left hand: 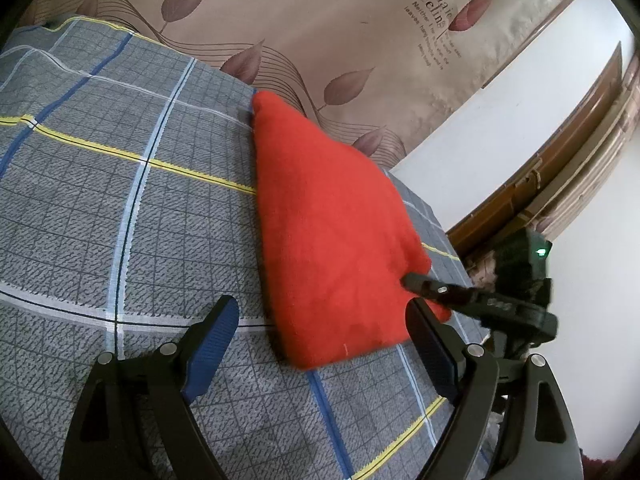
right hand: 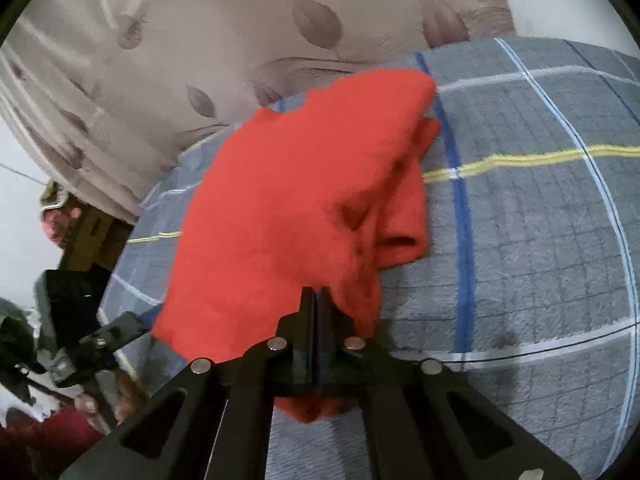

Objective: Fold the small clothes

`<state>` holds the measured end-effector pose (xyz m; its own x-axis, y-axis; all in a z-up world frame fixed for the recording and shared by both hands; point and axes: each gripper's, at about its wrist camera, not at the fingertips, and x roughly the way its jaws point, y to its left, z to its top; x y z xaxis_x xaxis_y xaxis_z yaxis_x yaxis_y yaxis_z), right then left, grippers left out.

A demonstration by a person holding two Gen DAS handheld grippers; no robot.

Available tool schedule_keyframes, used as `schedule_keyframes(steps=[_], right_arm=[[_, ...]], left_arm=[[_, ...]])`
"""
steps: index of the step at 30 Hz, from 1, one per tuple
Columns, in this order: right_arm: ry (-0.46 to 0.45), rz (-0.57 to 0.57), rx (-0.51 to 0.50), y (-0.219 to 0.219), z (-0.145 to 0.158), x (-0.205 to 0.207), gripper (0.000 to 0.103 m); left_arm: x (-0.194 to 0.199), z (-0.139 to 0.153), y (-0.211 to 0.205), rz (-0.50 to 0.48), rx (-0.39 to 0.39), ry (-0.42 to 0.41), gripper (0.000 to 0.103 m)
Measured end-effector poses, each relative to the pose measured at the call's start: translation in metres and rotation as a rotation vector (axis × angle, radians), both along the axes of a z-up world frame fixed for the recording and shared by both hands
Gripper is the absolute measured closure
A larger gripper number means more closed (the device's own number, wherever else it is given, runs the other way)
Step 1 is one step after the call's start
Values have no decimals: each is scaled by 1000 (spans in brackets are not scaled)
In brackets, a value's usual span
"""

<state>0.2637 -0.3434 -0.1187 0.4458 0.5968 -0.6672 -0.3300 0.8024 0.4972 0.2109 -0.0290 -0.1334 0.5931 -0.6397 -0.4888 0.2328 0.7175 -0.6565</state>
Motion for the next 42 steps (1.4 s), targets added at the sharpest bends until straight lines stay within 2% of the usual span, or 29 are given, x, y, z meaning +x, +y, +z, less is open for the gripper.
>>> schedule_keyframes(steps=[4,7,9,10,11,15,20,25,38,42], right_arm=[[-93,-11,18,1,32,-3,94],[-115,-31,-26,7,40,11,94],[-100,-37,-93,13,30,25,94],[-62,-44,-145,18,16,33,95],[-34,-46,-181,19,2,37,103],[-64,-59,-108,12,-7,37,103],[-133,-68,-185,23,-4,29,103],[-131,-77,-161,20,-6,30,103],[-162,-76,-209,28,-4,25,103],[-157,-65,-181,25,-4,25,98]], left_arm=[[0,-1,0,-2,4,1,17],[0,-1,1,-3,3,0,17],[0,0,0,-2,3,0,17],[0,-1,1,-2,3,0,17],[1,-1,0,-2,4,1,17],[1,0,0,4,25,6,16],[-1,3,-5,21,85,5,12],[-2,4,-6,49,129,5,11],[-5,9,-13,99,231,4,11],[-3,9,-12,99,242,9,11]])
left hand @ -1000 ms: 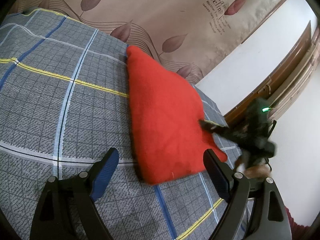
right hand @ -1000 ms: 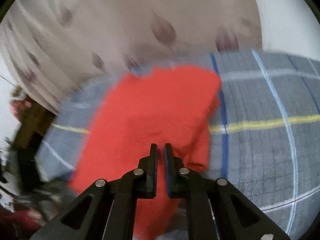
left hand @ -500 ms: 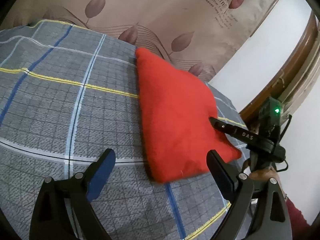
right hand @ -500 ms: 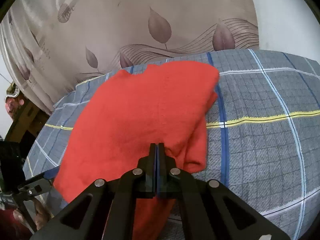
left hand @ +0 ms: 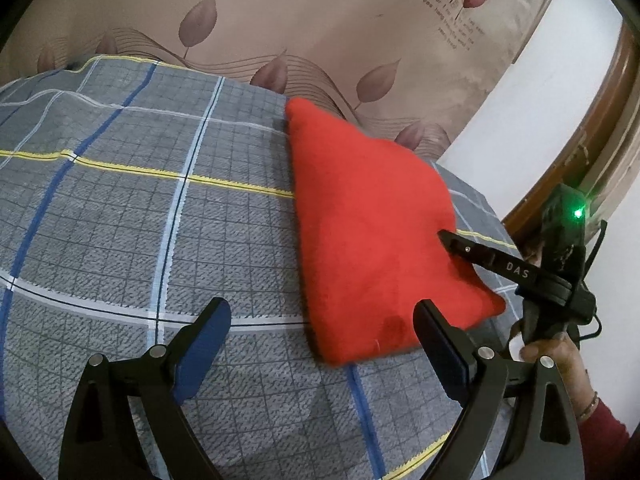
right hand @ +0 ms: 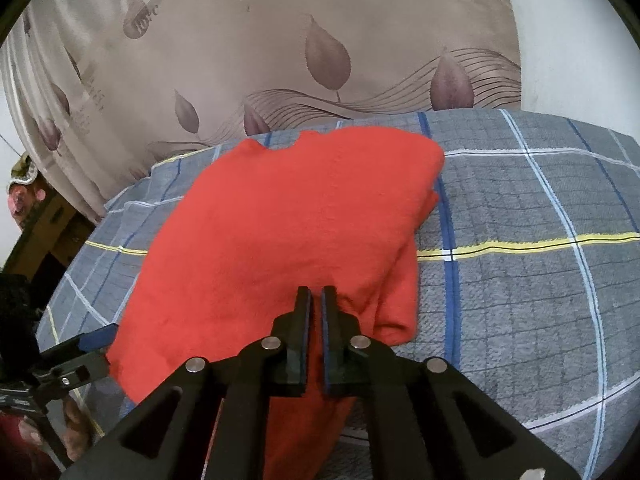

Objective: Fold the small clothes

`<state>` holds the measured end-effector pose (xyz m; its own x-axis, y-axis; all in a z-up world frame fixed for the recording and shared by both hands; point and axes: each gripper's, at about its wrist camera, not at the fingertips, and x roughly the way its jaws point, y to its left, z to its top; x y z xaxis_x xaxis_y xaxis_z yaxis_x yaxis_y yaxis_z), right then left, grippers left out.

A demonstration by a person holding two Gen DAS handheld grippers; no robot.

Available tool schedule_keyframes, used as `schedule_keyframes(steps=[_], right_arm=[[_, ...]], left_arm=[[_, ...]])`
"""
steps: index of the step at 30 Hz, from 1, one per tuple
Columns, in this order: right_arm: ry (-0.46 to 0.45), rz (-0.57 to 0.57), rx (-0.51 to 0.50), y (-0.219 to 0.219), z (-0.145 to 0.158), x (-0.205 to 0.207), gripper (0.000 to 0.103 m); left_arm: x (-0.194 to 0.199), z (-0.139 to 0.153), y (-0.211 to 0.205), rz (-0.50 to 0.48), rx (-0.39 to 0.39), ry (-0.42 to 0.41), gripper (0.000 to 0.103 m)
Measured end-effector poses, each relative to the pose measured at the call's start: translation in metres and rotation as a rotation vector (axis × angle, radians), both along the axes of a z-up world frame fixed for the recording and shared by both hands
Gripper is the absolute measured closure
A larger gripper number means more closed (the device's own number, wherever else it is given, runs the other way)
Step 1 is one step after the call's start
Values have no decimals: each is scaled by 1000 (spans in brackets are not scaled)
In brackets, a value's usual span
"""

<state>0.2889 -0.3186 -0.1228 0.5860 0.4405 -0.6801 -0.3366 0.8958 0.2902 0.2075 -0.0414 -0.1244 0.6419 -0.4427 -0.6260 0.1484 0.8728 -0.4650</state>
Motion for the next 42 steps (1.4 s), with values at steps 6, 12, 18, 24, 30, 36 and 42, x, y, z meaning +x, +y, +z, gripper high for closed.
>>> schedule_keyframes(steps=[6,12,18,24,30,36,42], right_arm=[[48,-12,188,-26,14,-4,75],[192,0,338,-67,8,23,21],[320,73,385,-75,-14,54,21],[333,231,356,-44,-14,70,21],[332,261,402,-35,-17,87,21],[277,233,342,-21,-16,83,25],[352,152,377,-19,-25,80,72]], left_arm=[[13,37,25,-102,-78,-117,10],[102,8,51,-242,-276,128,10],[140,-10,33,-388,-342,171,10],[164,-12,10,-511,-422,206,10],[170,-11,6,-550,-475,221,10],[171,-15,12,-466,-506,220,33],[157,-8,-1,-374,-280,155,67]])
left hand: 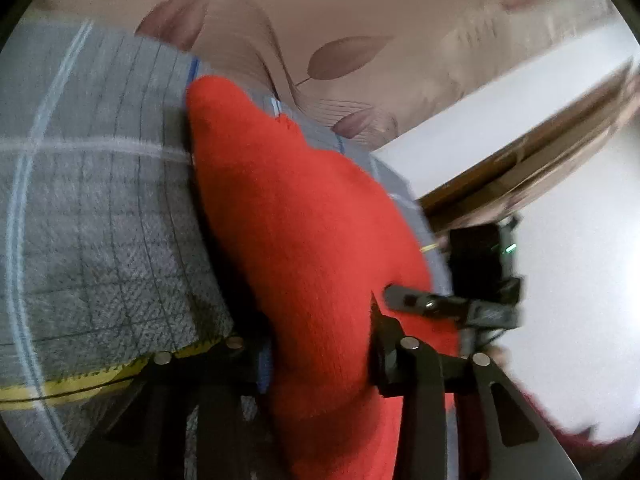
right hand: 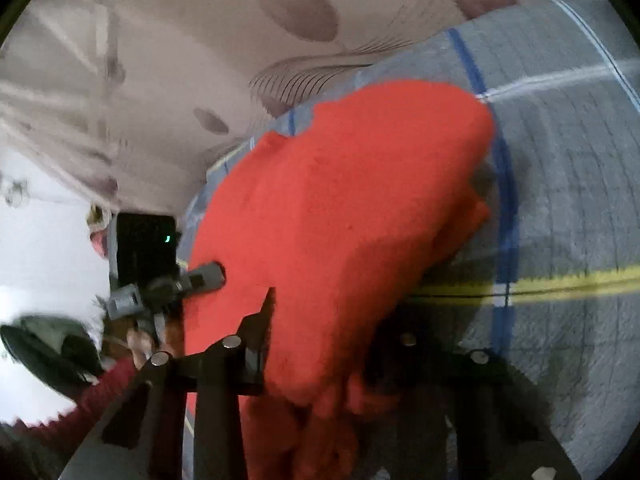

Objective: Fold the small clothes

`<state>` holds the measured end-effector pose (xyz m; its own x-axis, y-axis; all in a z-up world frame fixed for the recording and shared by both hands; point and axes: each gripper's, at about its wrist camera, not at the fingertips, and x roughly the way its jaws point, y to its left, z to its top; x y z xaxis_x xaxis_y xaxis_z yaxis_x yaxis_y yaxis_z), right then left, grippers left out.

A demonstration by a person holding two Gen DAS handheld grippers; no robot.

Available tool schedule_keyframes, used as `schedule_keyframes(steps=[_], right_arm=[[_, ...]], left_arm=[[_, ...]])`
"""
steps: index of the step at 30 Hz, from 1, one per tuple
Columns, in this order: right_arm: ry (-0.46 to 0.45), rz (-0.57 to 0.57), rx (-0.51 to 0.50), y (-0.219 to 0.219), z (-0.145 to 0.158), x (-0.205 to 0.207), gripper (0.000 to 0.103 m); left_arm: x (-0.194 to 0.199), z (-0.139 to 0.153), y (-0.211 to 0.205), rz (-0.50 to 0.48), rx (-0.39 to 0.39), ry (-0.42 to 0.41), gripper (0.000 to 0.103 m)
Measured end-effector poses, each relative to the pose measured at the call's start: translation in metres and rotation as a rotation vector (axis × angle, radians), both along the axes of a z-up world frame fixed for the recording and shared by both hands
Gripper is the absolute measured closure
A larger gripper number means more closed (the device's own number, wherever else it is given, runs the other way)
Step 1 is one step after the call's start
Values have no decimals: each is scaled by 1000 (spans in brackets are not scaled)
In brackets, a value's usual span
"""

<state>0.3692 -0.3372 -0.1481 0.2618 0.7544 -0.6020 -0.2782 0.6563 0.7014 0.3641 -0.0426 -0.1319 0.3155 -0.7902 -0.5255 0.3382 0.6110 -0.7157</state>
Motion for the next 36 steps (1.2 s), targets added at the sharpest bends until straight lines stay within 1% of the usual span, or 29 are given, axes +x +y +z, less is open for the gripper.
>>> schedule_keyframes(steps=[1,2,3,6,8,10,13,15,20,25,28,33,36], right_arm=[[14,-19,15,1,2,-2,73],[16,-28,31,1,5,-3,74],[9,-35,59,3,11,-8,75],[-13,-46,81,9,28,-22,75],[-21,-46,82,19,38,-31,75],[-24,-46,89,25,47,-41,75],[-44,-34,90,36,61,-57,75],[-58,-20,103,45,70,-70,75],[-89,9,111,70,87,-102,75],[-94,47,133,92,93,-138,76],[-100,61,138,102,94,-160,75],[-69,68,166,114,89,-182,76],[-60,73,165,117,85,-195,76]], left_arm=[[-5,4,-4,17,44,-22,68],[-8,7,-4,34,67,-30,68],[-12,9,-3,54,85,-36,69],[-29,25,-4,84,161,-78,69],[-40,34,-1,103,179,-91,69],[-60,50,5,124,221,-139,69],[-81,68,13,147,256,-184,69],[-96,78,23,165,273,-203,69],[-133,102,33,200,349,-247,69],[-173,114,43,227,408,-278,69],[-196,116,48,234,440,-293,69],[-228,116,60,245,451,-286,69],[-243,112,62,245,459,-279,69]])
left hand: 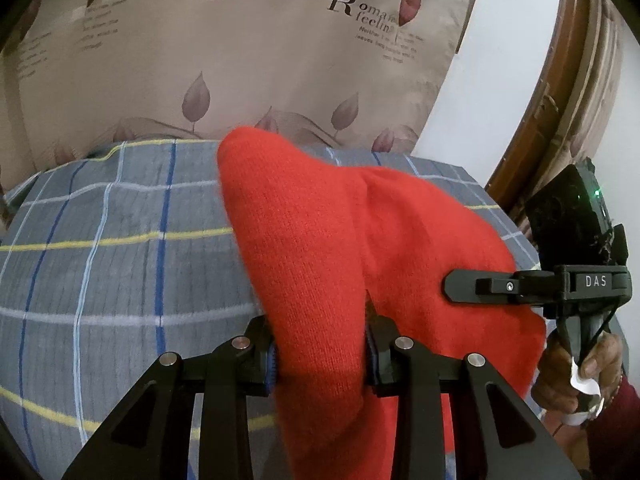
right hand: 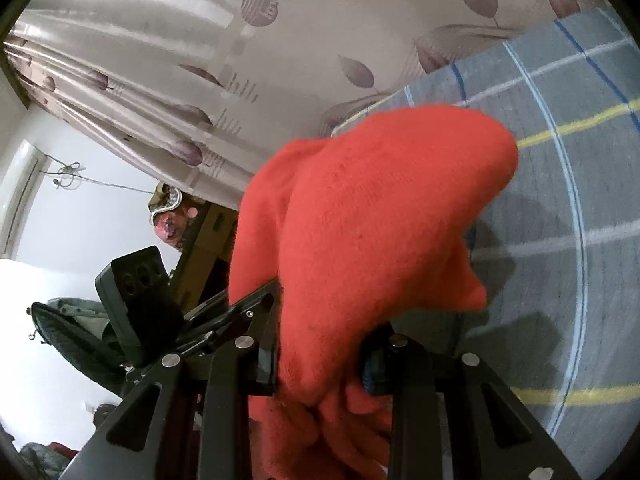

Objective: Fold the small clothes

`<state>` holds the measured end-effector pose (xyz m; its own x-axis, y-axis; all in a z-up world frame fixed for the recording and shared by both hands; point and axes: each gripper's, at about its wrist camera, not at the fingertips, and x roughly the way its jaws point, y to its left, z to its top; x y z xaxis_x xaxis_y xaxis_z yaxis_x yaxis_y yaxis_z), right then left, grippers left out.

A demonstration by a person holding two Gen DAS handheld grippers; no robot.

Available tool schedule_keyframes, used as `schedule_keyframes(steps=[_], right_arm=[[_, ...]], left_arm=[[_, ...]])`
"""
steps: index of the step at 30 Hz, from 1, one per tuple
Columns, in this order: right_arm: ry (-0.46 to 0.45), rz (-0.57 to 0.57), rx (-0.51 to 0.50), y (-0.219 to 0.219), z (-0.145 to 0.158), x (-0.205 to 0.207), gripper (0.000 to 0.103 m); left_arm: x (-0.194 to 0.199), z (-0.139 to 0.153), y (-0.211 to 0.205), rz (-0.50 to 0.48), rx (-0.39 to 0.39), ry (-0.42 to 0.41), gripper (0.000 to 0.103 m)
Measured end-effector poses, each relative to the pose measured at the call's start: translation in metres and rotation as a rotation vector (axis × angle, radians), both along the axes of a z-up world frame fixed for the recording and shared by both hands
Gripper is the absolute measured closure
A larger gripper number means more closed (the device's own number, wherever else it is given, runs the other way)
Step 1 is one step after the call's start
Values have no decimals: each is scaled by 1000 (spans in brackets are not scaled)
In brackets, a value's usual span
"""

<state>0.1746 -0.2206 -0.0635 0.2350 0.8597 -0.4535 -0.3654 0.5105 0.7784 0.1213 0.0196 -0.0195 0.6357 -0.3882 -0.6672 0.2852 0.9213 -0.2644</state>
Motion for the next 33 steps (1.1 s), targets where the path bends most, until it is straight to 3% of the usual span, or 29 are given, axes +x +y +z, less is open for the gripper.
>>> schedule_keyframes(steps=[13,25,30,33], right_arm=[[37,31,-17,12,-24,-35,76],[67,43,-79,22,-56,-41,76],[56,29,-151,21,-74,-39,75],[15,28,-193,23,-74,-42,69]], left_arm=[[-47,-13,9,34,39,9,69],[-61,-49,17,70,46,23,69],[-60,-70,18,98,56,29,60],[-68,-71,13,116,100,-30,52]])
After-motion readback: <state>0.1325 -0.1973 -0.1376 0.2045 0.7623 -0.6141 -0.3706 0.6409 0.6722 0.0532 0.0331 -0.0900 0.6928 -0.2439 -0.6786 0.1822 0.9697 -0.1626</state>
